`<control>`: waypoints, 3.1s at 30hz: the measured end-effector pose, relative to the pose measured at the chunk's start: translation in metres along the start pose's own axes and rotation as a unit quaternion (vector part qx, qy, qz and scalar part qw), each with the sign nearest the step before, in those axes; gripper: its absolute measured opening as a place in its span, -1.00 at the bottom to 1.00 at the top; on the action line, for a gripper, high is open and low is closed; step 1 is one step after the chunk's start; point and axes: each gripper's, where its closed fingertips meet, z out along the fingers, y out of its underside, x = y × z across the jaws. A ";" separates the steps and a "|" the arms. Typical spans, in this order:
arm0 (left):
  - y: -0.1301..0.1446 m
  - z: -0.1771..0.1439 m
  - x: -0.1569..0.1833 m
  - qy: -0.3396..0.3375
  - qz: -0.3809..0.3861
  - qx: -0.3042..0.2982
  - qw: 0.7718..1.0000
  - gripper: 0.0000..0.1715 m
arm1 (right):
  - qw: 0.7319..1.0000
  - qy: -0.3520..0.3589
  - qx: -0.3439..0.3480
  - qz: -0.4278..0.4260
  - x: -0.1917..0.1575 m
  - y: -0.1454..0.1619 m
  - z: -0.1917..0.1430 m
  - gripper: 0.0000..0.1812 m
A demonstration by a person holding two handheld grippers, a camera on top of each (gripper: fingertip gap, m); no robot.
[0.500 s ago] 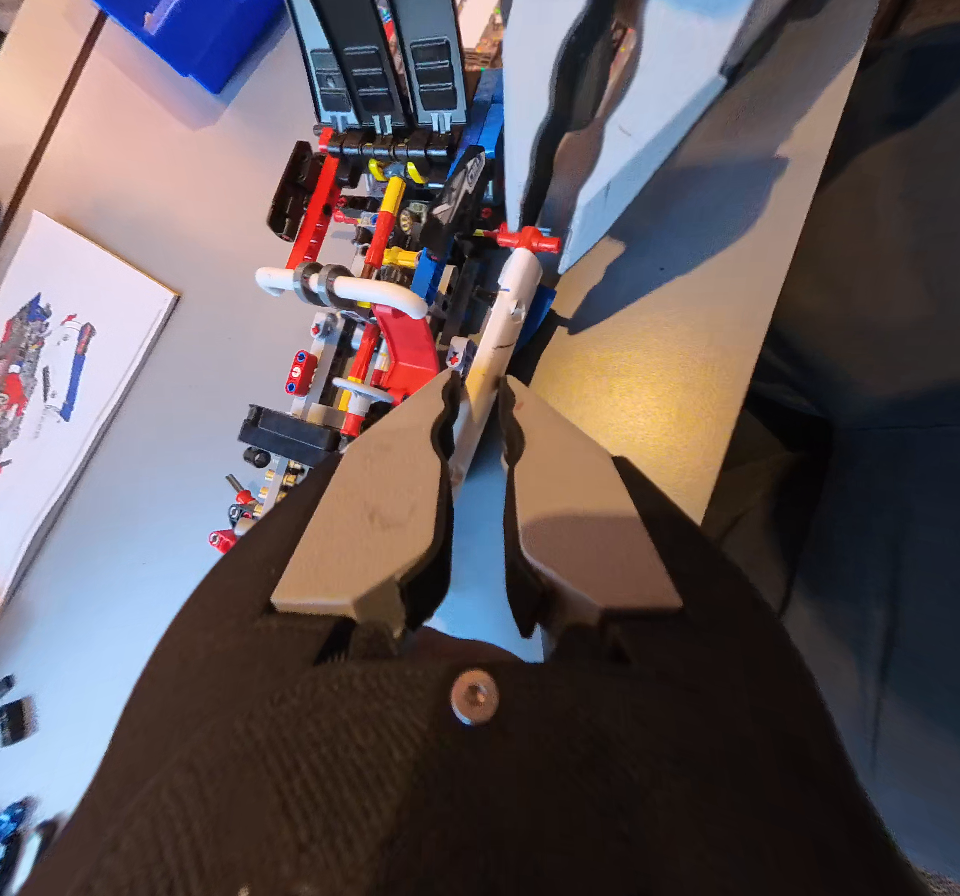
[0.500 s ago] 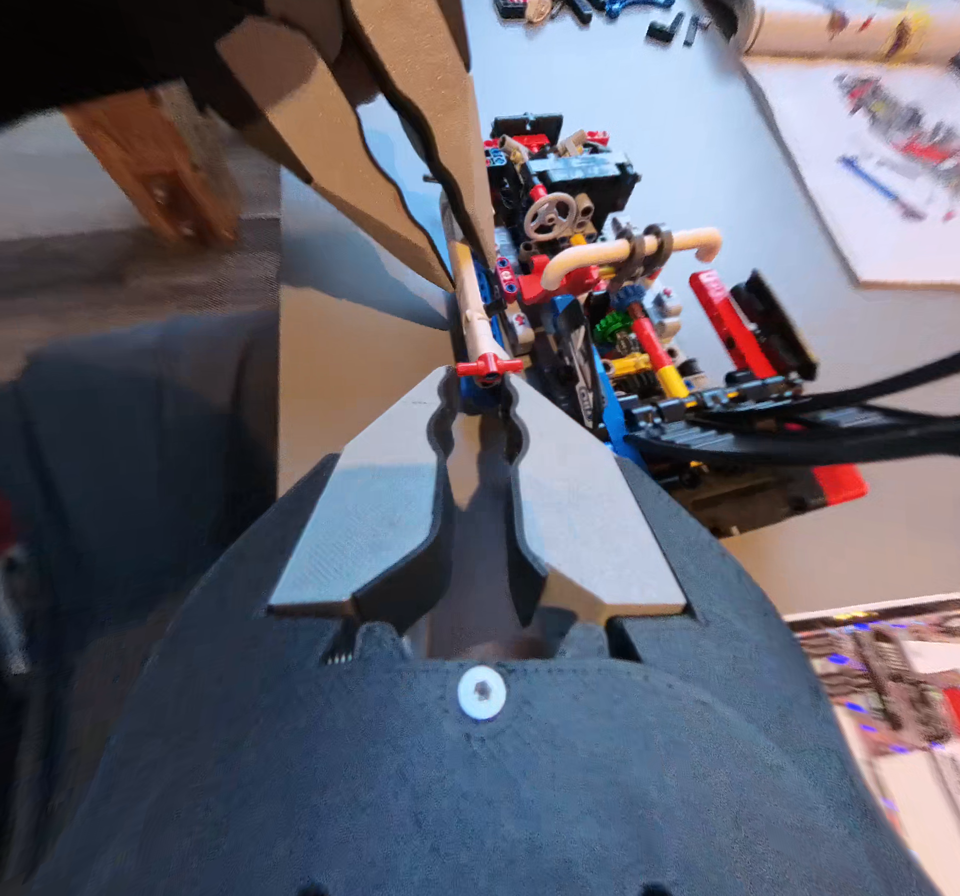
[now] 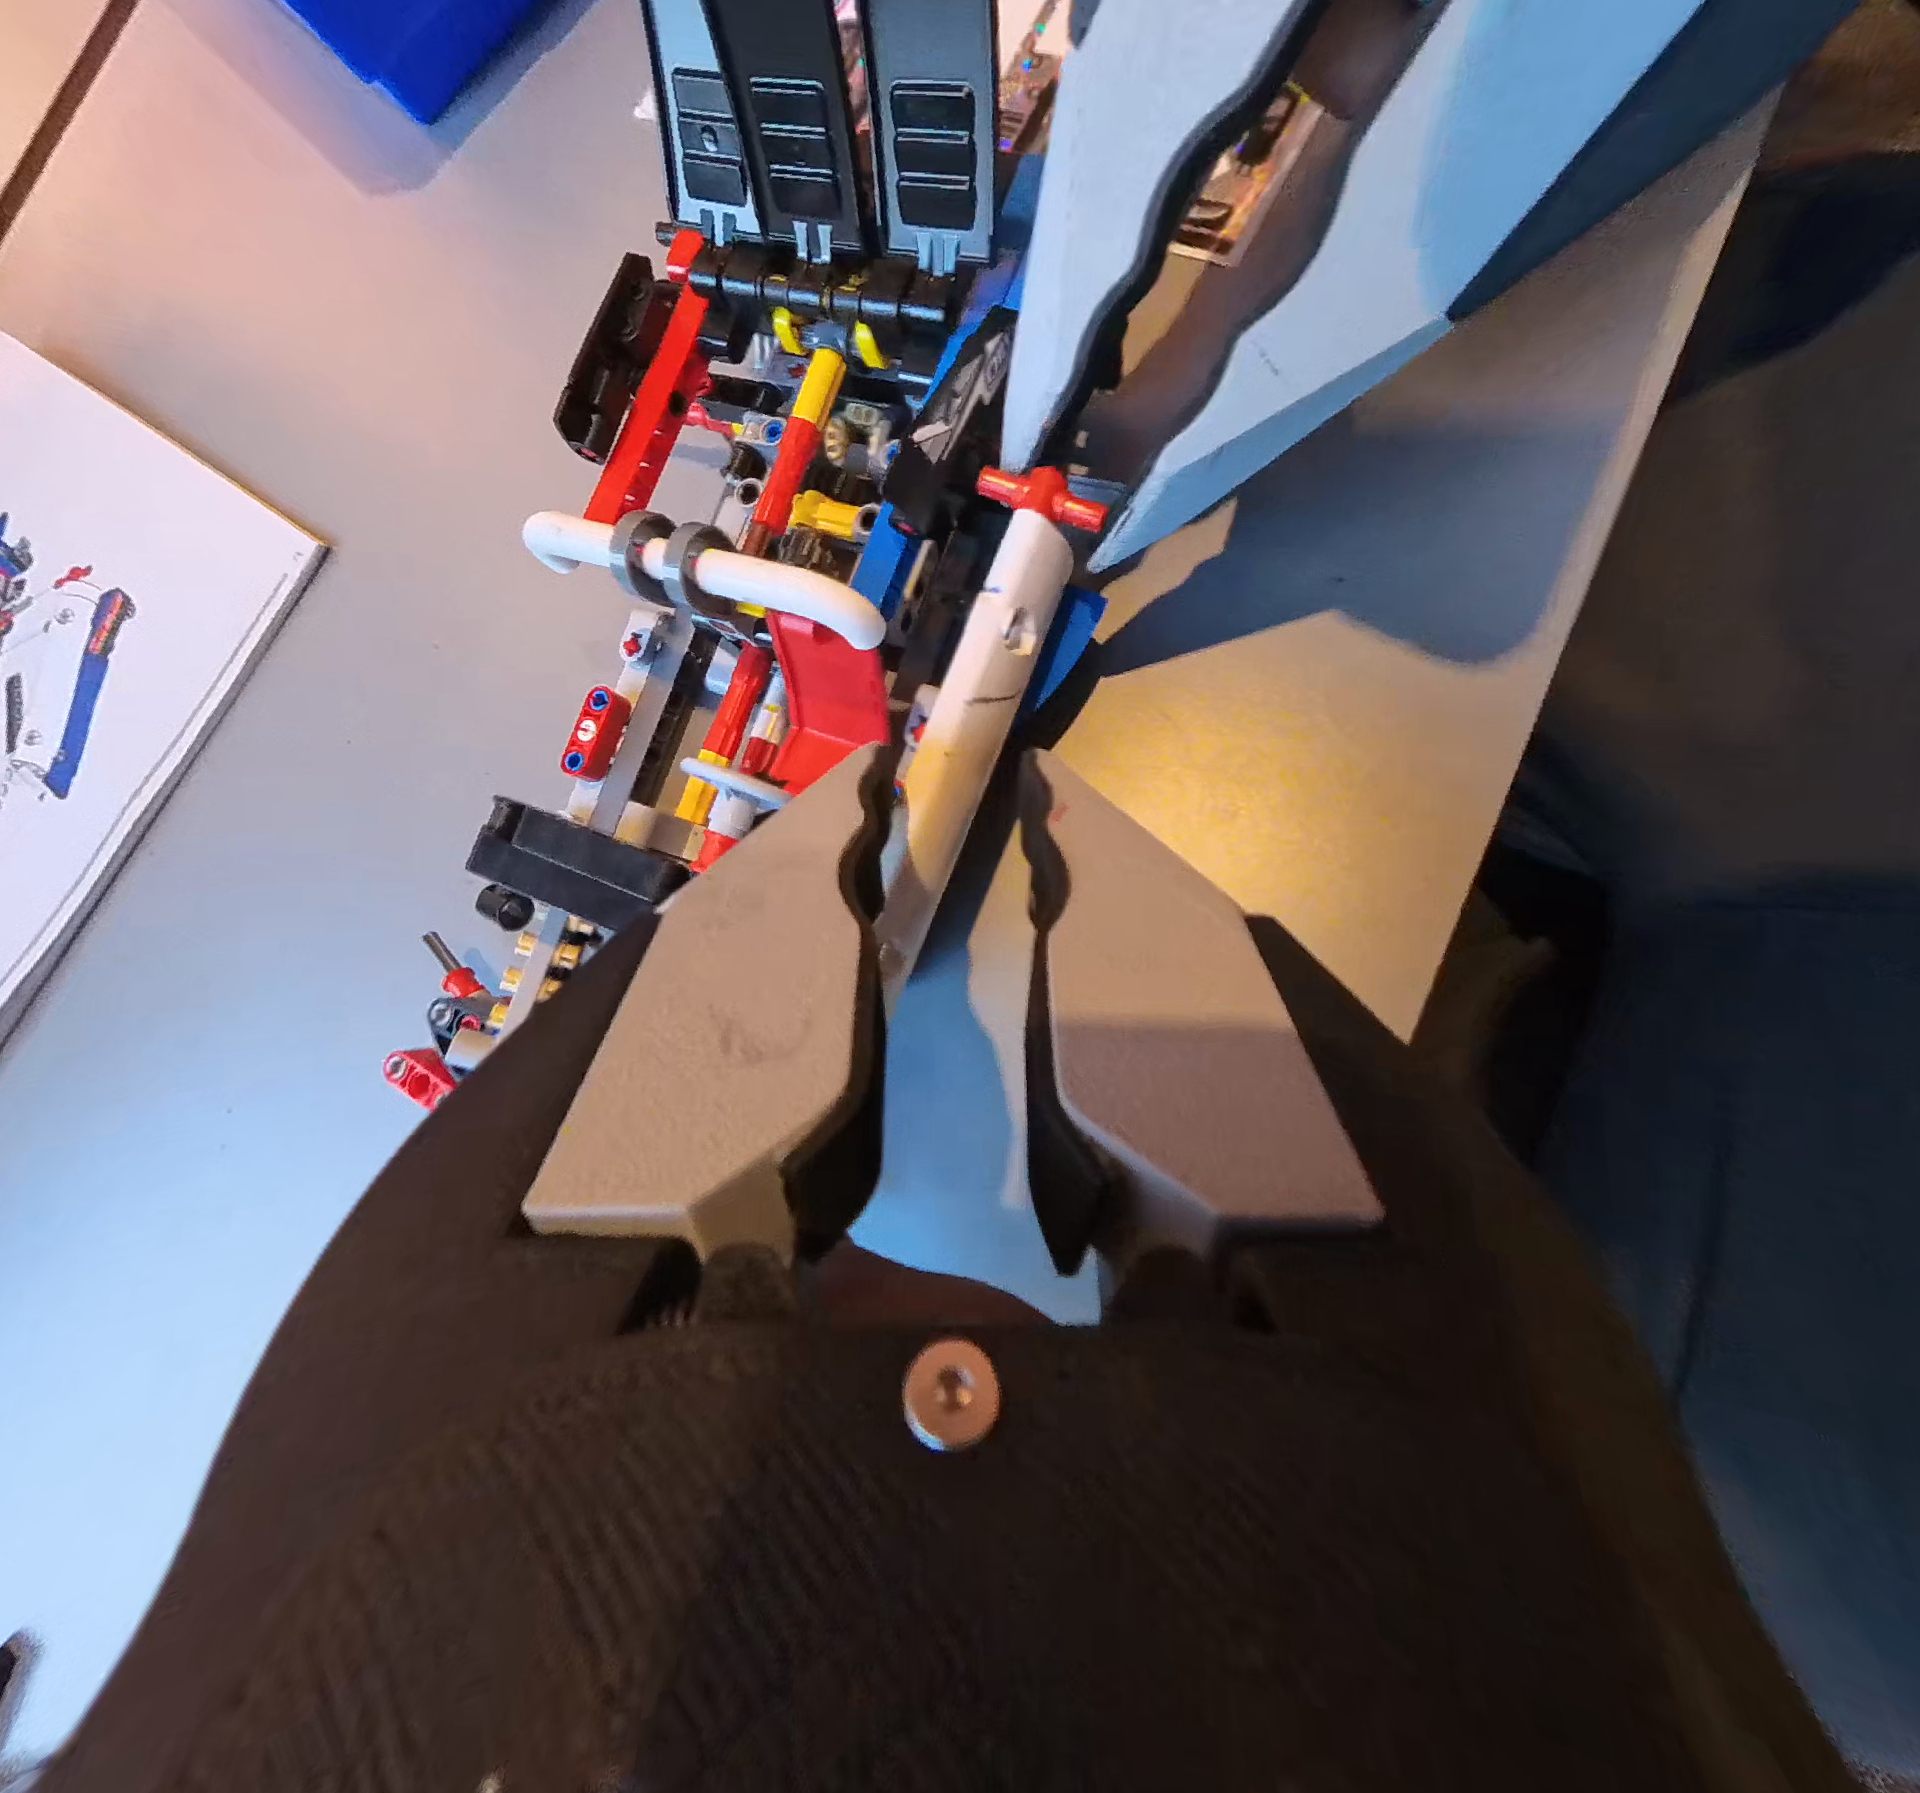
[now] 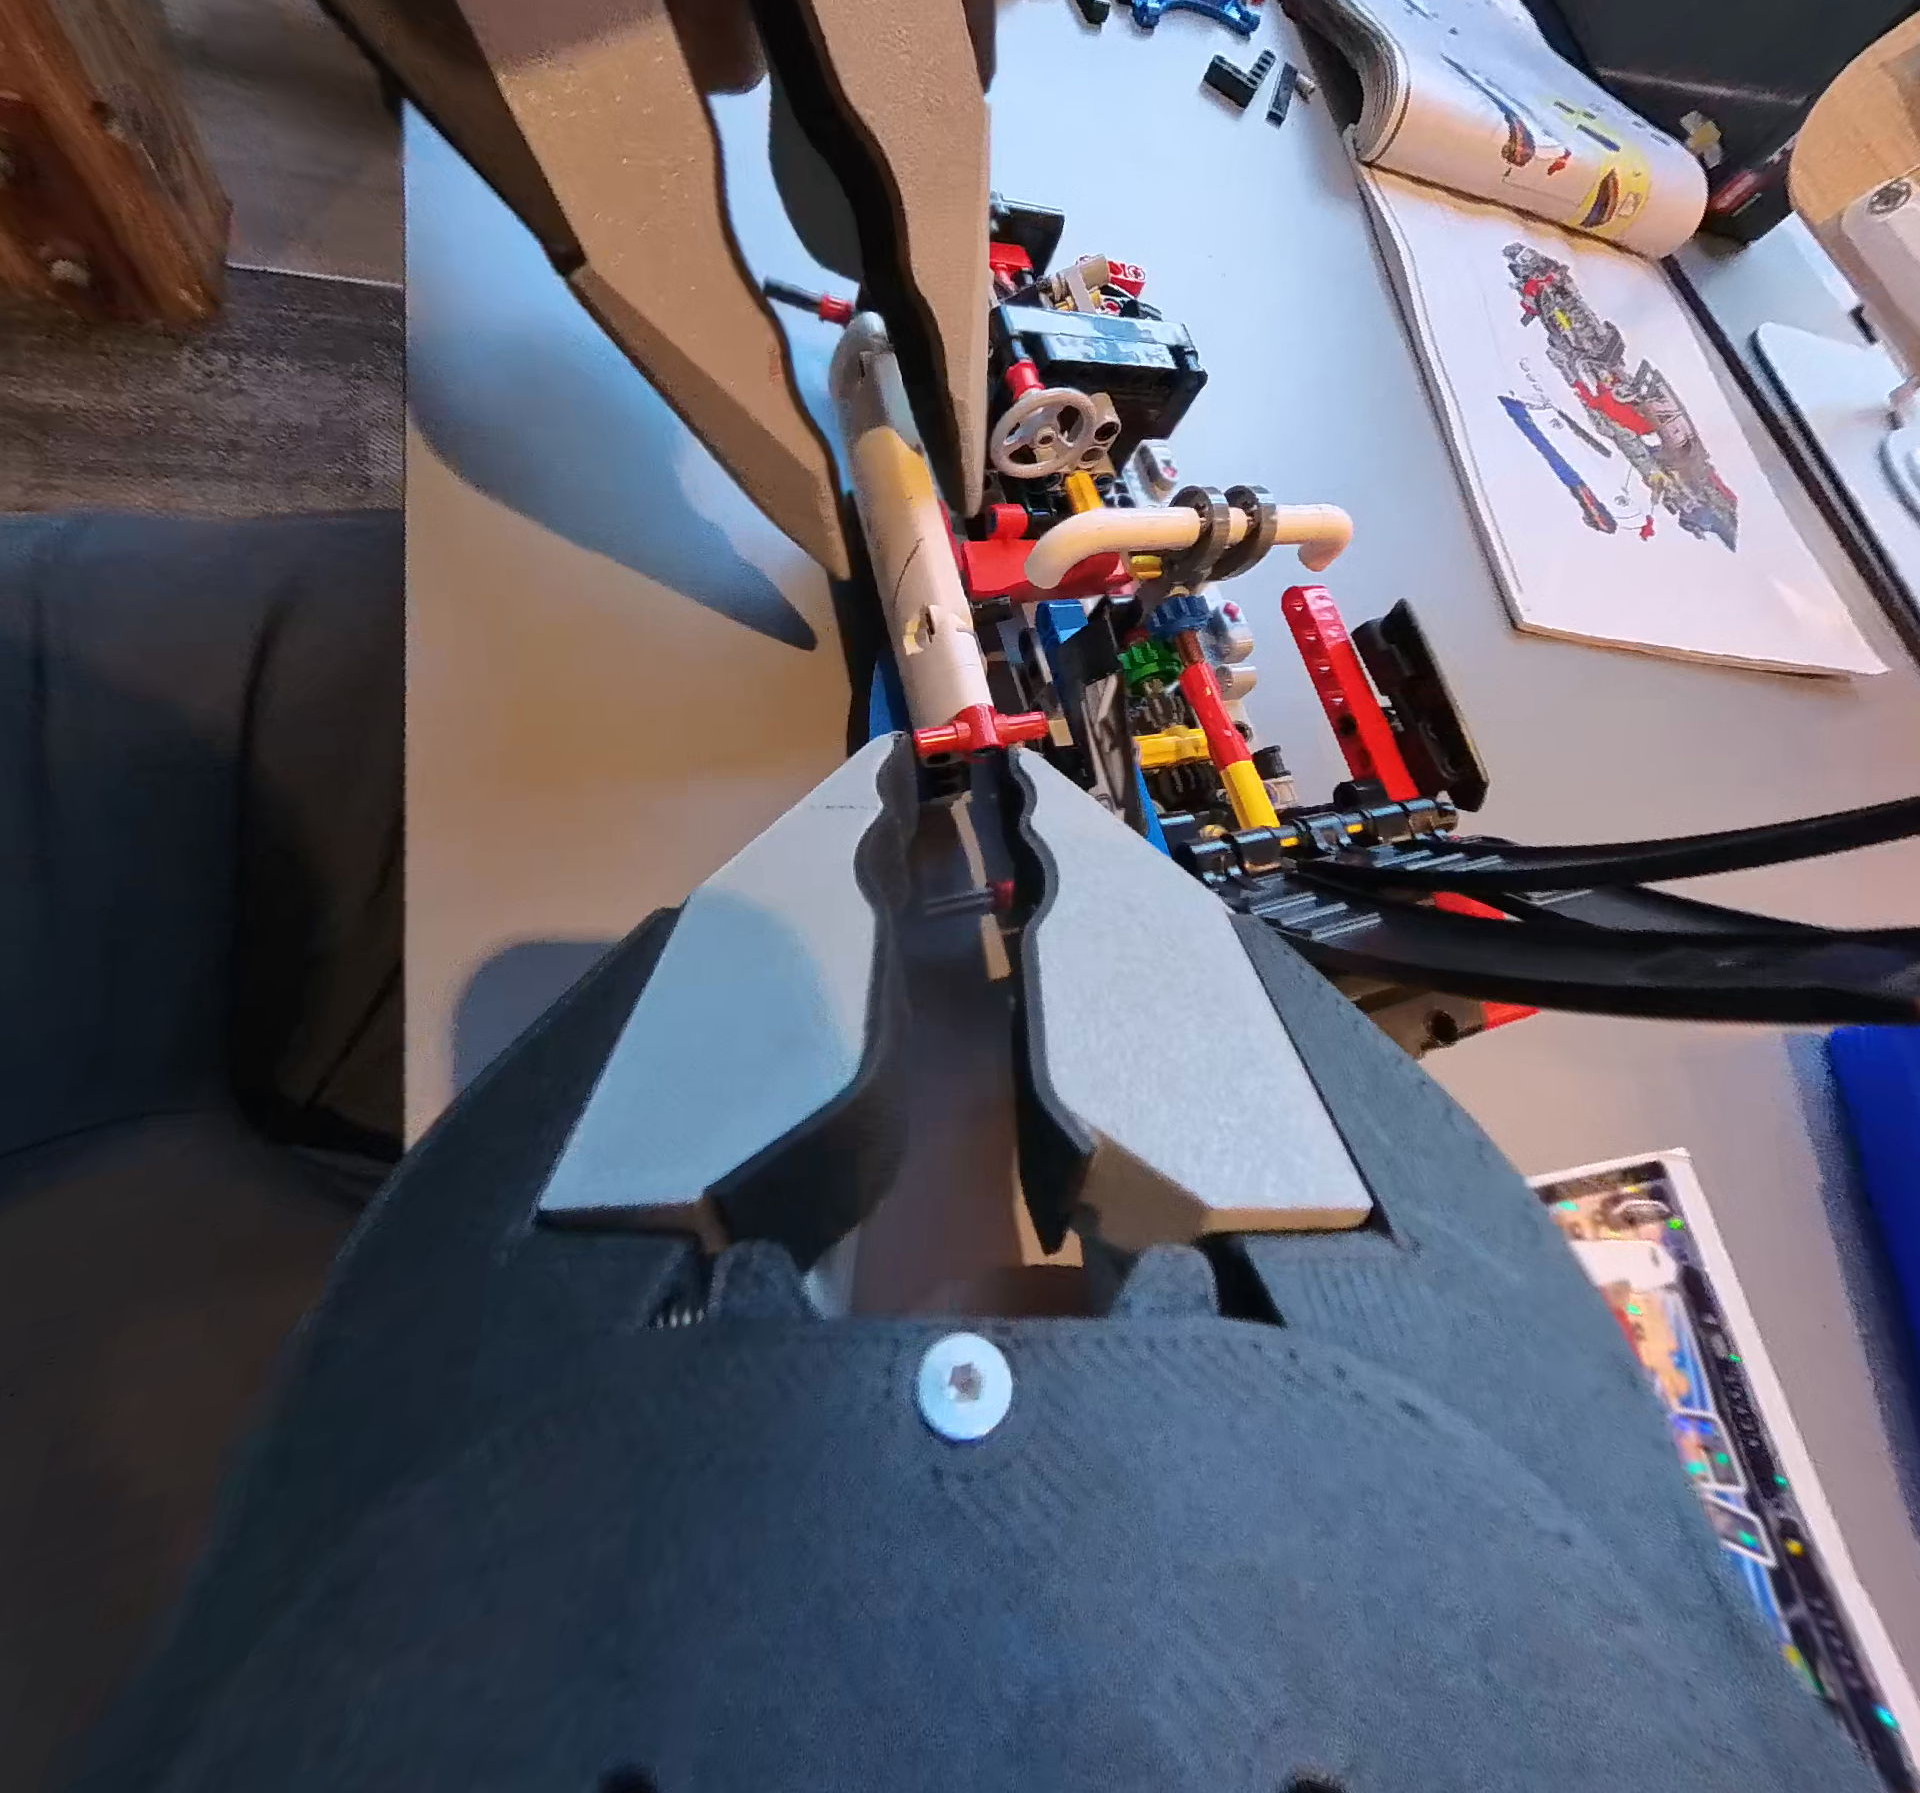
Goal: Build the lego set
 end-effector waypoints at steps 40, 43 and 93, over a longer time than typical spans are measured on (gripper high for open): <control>0.005 0.005 -0.009 -0.308 0.311 -0.014 0.899 -0.60 | 0.996 -0.064 -0.061 0.002 0.032 -0.035 -0.038 -0.82; 0.005 0.006 -0.010 -0.317 0.307 -0.010 0.897 -0.59 | 0.997 -0.053 -0.064 -0.001 0.040 -0.046 -0.052 -0.83; 0.002 0.009 -0.014 -0.367 0.314 0.055 0.874 -0.58 | 0.988 -0.067 -0.044 0.136 0.032 0.010 -0.054 -0.73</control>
